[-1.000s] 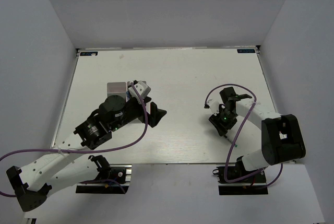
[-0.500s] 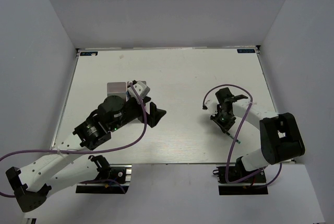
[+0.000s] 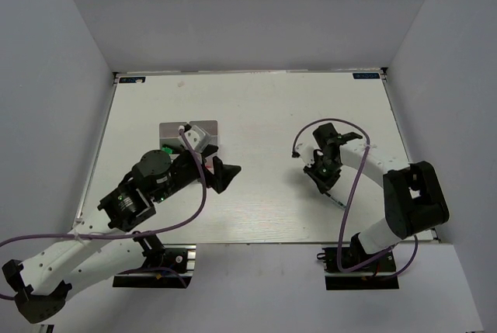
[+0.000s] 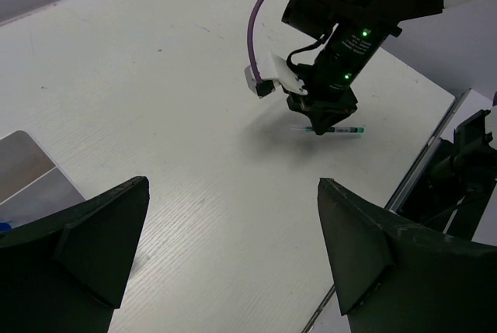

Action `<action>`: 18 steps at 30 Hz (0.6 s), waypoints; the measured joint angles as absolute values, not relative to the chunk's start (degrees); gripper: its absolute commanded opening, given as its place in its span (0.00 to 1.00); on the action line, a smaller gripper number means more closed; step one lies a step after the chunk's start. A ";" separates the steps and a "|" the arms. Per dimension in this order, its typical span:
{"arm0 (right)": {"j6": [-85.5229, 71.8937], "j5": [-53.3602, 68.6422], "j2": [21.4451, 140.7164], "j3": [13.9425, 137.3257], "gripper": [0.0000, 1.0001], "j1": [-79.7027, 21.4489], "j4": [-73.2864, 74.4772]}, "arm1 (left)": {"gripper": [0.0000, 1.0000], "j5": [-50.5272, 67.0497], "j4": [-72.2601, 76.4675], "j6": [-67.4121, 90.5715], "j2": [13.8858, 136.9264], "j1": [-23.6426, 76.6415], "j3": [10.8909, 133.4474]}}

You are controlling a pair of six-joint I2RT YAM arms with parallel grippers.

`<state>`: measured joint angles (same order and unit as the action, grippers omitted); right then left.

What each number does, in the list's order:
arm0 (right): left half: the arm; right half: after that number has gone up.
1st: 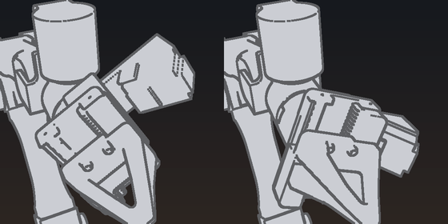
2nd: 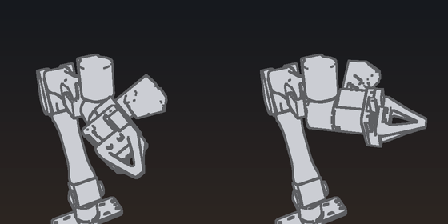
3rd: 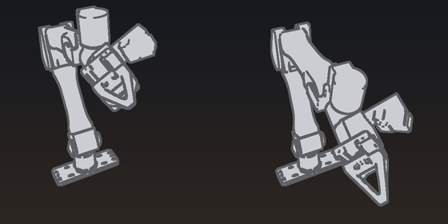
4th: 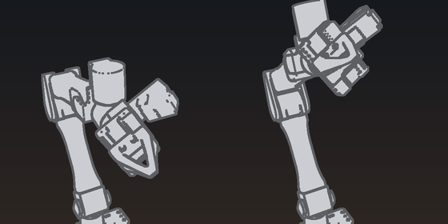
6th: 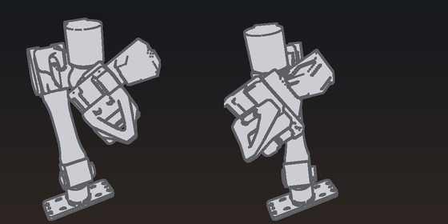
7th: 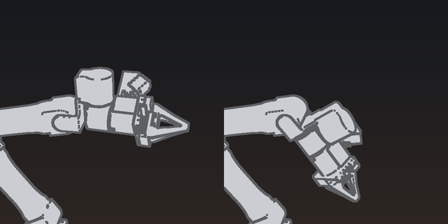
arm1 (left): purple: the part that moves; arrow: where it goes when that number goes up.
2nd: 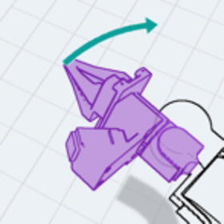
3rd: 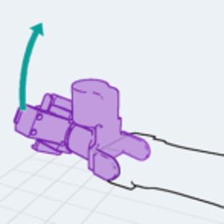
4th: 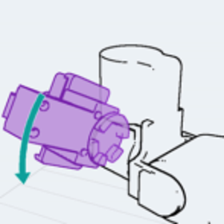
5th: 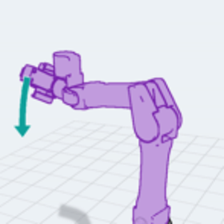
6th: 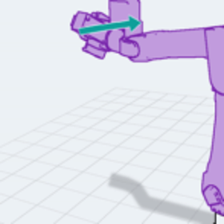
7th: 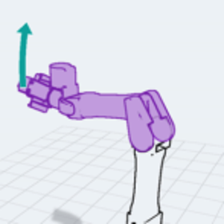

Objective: Sort the stationery into containers
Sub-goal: Grab a piece of stationery with the right arm, then place the stationery into the container

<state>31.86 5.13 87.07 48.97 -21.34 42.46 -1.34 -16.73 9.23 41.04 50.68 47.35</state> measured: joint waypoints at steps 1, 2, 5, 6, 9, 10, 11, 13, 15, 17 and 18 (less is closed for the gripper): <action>31.86 6.22 87.07 50.17 0.00 -21.65 43.09 | 0.99 -1.43 -16.75 9.23 40.53 50.68 47.13; 31.86 7.31 87.05 51.44 0.00 -22.00 43.48 | 0.99 -1.56 -16.71 9.23 40.10 50.68 47.05; 31.88 10.79 86.96 55.22 0.00 -23.16 43.86 | 0.99 -1.74 -16.38 9.04 38.87 50.57 46.70; 31.90 11.97 86.87 56.53 0.00 -23.64 44.05 | 0.99 -1.69 -16.21 8.95 38.54 50.39 46.50; 32.05 16.75 86.78 61.30 0.00 -25.17 45.06 | 0.99 -0.67 -14.70 8.34 36.82 50.24 45.25; 32.14 19.16 86.78 63.53 0.00 -25.76 45.12 | 0.99 -0.10 -14.02 8.10 35.73 50.17 44.40; 32.23 21.32 86.78 65.73 0.00 -26.24 45.06 | 0.99 0.54 -13.65 7.90 34.44 50.09 43.66; 32.49 25.71 87.13 70.17 0.00 -27.51 44.84 | 0.99 1.76 -12.58 7.51 31.88 50.04 42.52; 32.67 30.37 88.12 74.65 0.00 -28.86 43.35 | 0.99 2.79 -11.25 7.25 29.47 50.04 41.63; 32.80 34.41 90.04 78.74 0.00 -30.59 41.89 | 0.99 3.79 -10.28 6.87 27.44 50.04 41.10; 32.80 36.23 91.42 80.77 0.00 -31.55 40.73 | 0.99 4.14 -9.85 6.66 26.72 50.04 40.93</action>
